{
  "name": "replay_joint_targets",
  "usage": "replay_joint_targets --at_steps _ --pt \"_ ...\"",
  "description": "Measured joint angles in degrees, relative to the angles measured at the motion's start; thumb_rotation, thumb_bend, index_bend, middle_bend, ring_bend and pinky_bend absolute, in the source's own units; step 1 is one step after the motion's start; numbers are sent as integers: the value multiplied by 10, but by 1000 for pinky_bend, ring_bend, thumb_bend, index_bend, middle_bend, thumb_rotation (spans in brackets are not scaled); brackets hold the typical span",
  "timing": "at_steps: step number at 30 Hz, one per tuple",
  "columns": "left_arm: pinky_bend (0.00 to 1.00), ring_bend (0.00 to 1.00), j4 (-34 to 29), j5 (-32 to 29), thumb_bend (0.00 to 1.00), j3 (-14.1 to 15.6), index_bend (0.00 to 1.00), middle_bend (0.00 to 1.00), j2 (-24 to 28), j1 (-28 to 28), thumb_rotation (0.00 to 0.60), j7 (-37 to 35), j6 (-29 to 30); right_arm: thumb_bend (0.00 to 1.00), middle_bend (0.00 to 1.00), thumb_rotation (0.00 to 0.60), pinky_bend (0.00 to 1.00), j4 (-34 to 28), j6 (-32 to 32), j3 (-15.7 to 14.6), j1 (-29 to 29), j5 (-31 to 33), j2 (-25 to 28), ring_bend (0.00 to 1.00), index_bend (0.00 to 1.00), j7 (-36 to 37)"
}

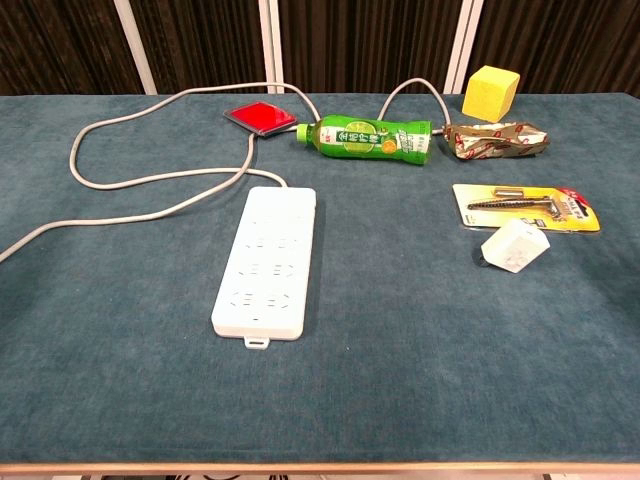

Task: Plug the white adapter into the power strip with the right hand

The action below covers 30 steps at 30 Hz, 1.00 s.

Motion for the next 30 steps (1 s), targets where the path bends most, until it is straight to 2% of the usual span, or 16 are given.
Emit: replay_joint_targets --at_steps 17,23,26,30 --pt "0 0 0 4 56 0 141 0 1 2 600 -2 3 320 4 600 74 -24 -24 -6 1 17 17 57 34 5" --pt "0 0 -3 0 56 -1 141 0 2 5 600 -2 8 321 5 600 74 -45 -42 -7 3 30 31 57 34 47" --pt "0 0 -5 4 56 1 141 0 3 4 600 0 6 321 5 600 74 -60 -67 -7 11 39 44 57 34 84" --pt "0 0 -7 6 56 2 141 0 3 5 600 0 7 321 5 600 74 -91 -135 -2 39 58 73 58 34 112"
